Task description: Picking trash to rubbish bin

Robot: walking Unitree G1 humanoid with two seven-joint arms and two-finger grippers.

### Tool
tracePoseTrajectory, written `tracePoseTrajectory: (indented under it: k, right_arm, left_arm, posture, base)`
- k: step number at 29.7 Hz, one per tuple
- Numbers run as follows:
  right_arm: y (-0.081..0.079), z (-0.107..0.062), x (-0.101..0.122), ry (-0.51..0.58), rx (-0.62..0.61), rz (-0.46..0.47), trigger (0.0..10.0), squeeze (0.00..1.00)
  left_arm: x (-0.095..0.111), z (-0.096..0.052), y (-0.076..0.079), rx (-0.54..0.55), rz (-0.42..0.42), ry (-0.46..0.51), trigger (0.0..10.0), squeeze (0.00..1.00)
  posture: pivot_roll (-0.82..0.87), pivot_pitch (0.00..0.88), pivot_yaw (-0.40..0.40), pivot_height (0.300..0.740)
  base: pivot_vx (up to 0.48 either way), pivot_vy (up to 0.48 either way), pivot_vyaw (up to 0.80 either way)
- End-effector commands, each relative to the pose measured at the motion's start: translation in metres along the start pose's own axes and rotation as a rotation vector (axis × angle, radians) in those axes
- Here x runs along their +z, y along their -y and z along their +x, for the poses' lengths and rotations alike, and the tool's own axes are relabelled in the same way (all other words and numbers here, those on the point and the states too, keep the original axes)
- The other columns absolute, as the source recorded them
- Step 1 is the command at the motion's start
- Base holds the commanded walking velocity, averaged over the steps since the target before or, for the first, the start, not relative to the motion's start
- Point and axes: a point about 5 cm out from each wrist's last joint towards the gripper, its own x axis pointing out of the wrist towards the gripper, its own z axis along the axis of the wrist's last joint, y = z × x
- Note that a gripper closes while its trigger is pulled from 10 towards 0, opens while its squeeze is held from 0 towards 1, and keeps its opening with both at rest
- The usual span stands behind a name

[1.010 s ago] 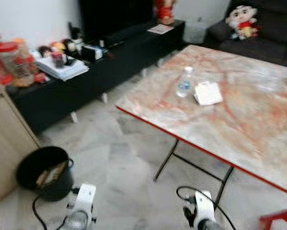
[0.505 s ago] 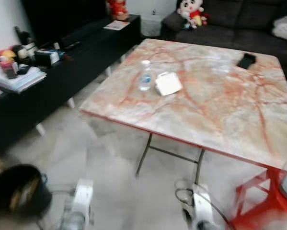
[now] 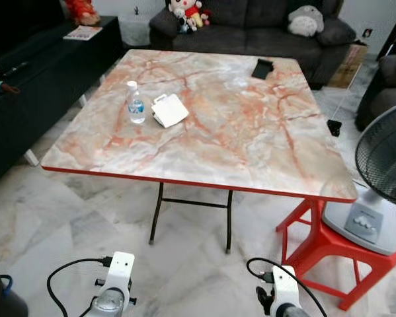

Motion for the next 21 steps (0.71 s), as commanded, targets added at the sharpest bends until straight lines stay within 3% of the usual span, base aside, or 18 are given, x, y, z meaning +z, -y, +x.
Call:
tracePoseTrajectory:
  k: [1, 21]
  right_arm:
    - [-0.0011, 0.0011, 0.0048, 0.015, 0.001, 0.005, 10.0, 0.00]
    - [-0.0024, 0.0014, 0.0053, 0.016, 0.002, 0.002, 10.0, 0.00]
  left_arm:
    - [-0.0034, -0.0006, -0.0022, 0.005, -0.010, -0.010, 10.0, 0.00]
    - [-0.0054, -0.0011, -0.0013, 0.004, -0.011, -0.017, 10.0, 0.00]
  posture:
    - [0.03, 0.041, -0.012, 0.740]
    - [0.03, 0.037, -0.011, 0.740]
  base:
    - [0.000, 0.000, 0.00]
    - [0.000, 0.000, 0.00]
